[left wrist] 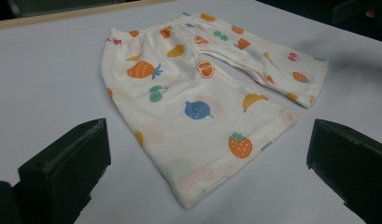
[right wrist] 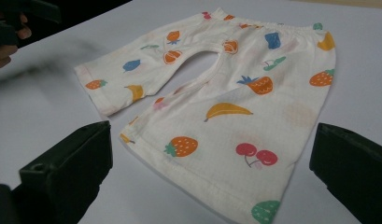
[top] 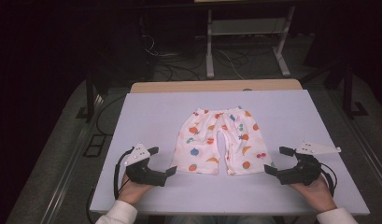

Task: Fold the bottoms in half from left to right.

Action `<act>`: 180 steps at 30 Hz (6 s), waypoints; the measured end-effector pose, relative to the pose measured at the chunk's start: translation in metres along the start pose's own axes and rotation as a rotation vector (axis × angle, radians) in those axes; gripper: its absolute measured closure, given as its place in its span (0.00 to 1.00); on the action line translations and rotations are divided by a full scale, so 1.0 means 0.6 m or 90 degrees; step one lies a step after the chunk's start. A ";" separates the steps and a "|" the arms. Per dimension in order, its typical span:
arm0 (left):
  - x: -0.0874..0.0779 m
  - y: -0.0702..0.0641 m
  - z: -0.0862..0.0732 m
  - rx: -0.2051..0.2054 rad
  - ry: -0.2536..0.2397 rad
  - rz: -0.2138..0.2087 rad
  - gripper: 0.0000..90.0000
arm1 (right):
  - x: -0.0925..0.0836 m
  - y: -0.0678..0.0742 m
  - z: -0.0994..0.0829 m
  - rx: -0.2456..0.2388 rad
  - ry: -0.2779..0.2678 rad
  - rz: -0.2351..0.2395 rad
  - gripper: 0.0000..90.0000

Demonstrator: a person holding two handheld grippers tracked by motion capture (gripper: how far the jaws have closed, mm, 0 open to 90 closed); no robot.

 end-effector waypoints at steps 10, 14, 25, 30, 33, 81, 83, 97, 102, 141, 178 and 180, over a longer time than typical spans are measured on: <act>-0.001 -0.001 0.001 0.000 -0.002 -0.001 0.00 | 0.000 0.000 -0.001 -0.001 0.003 -0.002 0.00; 0.000 -0.001 0.001 0.002 -0.002 -0.002 0.00 | 0.000 0.000 0.000 -0.002 0.002 -0.002 0.00; 0.000 -0.002 0.001 0.002 -0.002 -0.002 0.00 | -0.003 0.003 0.002 -0.003 -0.001 0.001 0.00; 0.000 -0.002 0.001 0.003 0.000 -0.003 0.00 | -0.007 0.000 0.008 0.003 0.002 0.006 0.00; 0.001 -0.002 0.000 0.000 0.001 -0.004 0.00 | -0.009 -0.001 0.016 0.015 -0.003 0.008 0.00; 0.002 0.001 -0.001 -0.006 0.004 -0.005 0.00 | 0.054 0.011 0.097 0.000 0.025 0.039 0.00; 0.002 0.001 -0.001 -0.007 0.003 -0.004 0.00 | 0.056 0.014 0.103 -0.002 0.021 0.040 0.00; 0.002 0.001 -0.001 -0.008 0.001 -0.004 0.00 | 0.076 0.036 0.141 -0.029 0.019 0.059 0.00; 0.002 0.001 -0.001 -0.008 0.001 -0.005 0.00 | 0.084 0.044 0.154 -0.038 0.019 0.064 0.00; 0.003 0.000 0.000 -0.006 0.001 -0.009 0.00 | 0.173 0.093 0.208 -0.068 0.042 0.080 0.00; 0.007 0.002 0.002 -0.008 0.002 -0.015 0.00 | 0.269 0.093 0.254 -0.061 0.061 0.067 0.00; 0.007 0.002 0.002 -0.009 0.001 -0.015 0.00 | 0.275 0.094 0.255 -0.063 0.063 0.065 0.00</act>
Point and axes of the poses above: each handheld gripper's, and its own axes: x roughly forward along the jaws, z roughly out of its top, y roughly to its left, the point moved 7 cm from there along x, roughly forward along the jaws, and after that the axes turned 14 degrees about -z, right-handed, at the moved point
